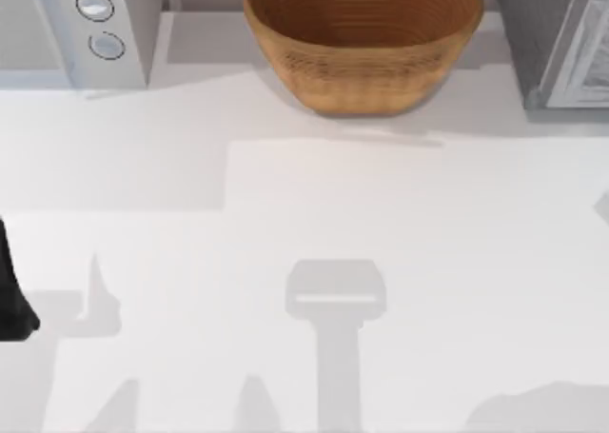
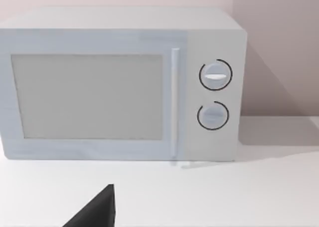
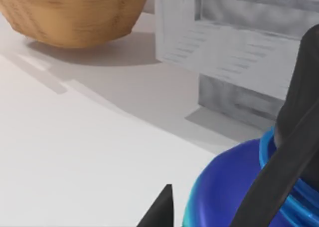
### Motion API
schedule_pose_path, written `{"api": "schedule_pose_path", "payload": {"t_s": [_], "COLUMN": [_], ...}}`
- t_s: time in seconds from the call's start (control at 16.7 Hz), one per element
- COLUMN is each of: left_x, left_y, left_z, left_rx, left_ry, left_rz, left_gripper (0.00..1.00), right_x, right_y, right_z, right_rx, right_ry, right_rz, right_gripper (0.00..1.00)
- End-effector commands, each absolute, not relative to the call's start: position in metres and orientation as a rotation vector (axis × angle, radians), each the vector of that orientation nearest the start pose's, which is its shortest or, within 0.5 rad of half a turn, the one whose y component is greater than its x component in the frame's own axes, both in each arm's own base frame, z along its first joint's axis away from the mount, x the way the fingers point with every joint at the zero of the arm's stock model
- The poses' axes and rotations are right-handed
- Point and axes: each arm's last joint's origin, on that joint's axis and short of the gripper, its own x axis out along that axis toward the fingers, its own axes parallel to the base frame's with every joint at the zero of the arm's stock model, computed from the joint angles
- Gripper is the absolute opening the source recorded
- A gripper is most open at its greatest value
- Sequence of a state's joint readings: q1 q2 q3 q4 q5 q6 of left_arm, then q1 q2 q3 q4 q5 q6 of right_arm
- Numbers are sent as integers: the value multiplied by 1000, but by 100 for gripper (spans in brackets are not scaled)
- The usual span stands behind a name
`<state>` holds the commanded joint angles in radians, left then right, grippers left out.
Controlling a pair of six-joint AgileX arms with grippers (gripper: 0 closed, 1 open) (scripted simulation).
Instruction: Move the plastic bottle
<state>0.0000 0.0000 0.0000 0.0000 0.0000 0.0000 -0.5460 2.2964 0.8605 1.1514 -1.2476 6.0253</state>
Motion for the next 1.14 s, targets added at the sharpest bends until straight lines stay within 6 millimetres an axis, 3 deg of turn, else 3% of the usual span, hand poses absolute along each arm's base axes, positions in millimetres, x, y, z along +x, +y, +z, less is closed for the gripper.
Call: {"api": "schedule_pose_path", "payload": {"t_s": [0.78, 1.14], "left_x": [106, 106], "left_y": [-1, -1], "left_z": [160, 160], "left_rx": [0, 0], "left_ry": [0, 0], "left_rz": [0, 0], "left_gripper": [100, 100], "right_x": [330, 330], "right_y": [-163, -163], "right_z": [40, 40], "right_rx": [-26, -26], "right_ry": [96, 96], "right_rz": [738, 738], "right_gripper": [98, 100]}}
